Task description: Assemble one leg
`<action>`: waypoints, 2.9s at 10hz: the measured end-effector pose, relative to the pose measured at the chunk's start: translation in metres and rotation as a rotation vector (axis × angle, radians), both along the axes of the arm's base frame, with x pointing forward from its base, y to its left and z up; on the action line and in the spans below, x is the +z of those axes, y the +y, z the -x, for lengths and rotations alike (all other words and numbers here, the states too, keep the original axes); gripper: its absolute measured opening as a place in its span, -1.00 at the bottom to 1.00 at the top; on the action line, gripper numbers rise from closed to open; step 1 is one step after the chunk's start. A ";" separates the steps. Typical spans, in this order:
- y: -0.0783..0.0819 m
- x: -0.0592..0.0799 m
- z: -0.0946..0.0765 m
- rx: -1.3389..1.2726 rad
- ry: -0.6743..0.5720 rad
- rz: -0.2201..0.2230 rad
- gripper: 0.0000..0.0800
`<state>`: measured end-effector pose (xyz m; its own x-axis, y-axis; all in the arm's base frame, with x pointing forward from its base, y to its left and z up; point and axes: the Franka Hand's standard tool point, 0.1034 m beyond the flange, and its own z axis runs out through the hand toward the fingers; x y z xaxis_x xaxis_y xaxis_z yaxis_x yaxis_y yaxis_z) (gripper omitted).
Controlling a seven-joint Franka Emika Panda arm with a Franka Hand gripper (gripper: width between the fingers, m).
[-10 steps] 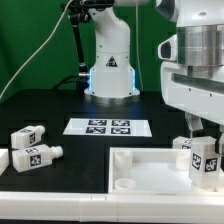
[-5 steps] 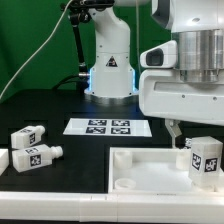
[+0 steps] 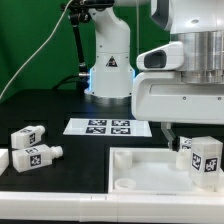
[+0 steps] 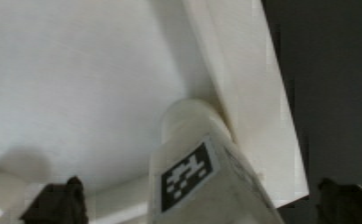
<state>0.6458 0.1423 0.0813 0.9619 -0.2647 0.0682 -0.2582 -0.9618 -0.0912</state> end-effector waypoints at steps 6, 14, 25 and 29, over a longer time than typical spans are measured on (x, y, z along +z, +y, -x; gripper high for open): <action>0.001 0.005 -0.009 0.355 -0.046 0.039 0.62; -0.002 0.006 -0.012 0.143 -0.038 0.018 -0.29; -0.001 0.004 -0.008 -0.788 0.021 -0.035 0.29; 0.005 0.005 -0.007 -0.410 -0.002 0.017 0.61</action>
Offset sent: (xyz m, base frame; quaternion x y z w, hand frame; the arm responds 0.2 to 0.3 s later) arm 0.0072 0.0090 0.0011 0.0229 -0.0043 -0.2313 0.9726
